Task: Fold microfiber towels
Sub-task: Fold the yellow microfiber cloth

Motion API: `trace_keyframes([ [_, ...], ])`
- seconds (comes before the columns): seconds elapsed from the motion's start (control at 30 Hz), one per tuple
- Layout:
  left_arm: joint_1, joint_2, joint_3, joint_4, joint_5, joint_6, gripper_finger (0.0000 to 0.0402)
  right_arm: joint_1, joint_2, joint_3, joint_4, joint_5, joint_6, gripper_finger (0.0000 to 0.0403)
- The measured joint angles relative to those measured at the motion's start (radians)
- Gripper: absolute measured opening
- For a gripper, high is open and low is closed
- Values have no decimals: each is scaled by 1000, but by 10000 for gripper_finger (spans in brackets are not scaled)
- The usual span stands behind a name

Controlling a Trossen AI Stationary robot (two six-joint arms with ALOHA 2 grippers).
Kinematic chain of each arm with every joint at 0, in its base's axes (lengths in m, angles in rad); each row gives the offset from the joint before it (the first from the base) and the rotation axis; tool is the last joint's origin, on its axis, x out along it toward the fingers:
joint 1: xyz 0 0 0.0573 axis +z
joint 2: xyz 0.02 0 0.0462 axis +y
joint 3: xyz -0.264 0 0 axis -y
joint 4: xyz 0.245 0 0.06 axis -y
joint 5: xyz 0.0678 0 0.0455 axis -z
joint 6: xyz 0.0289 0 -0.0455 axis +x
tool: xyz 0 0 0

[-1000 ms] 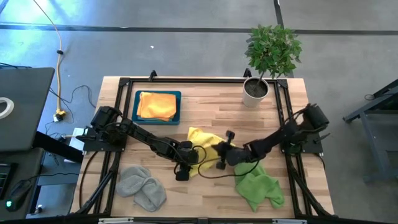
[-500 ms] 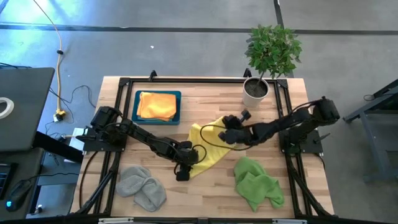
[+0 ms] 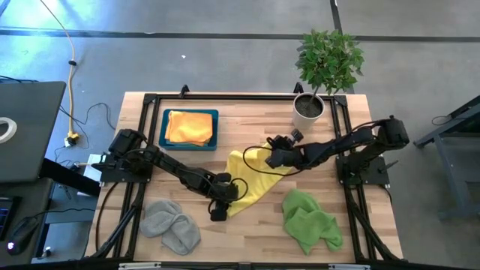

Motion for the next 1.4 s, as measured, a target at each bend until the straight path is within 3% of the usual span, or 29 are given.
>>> trace_keyframes([
  [0.1, 0, 0, 0, 0, 4, 0, 138, 13, -20, 0, -9, -15, 5, 137],
  [0.2, 0, 0, 1, -1, 8, 0, 138, 32, -54, 0, -7, -120, 21, 163],
  [0.43, 0, 8, 57, -52, 26, 67, 138, 110, -110, 0, -84, -390, 111, 157],
  [0.63, 0, 7, 158, -150, 21, 148, 138, 151, -68, -15, -264, -334, 210, 131],
  [0.77, 1, 6, 206, -164, 7, 222, 138, 151, -33, -41, -247, -317, 267, 117],
  [0.83, 4, 5, 212, -158, -55, 324, 138, 151, -7, -55, -222, -319, 291, 110],
  [1.0, 40, 4, 212, -154, -324, 514, 138, 156, 49, -51, -200, -349, 363, 92],
  [1.1, 82, 3, 212, -152, -379, 532, 138, 179, 50, -51, -180, -375, 421, 85],
  [1.4, 235, 2, 212, -121, -387, 505, 138, 294, 9, -54, -165, -487, 566, 83],
])
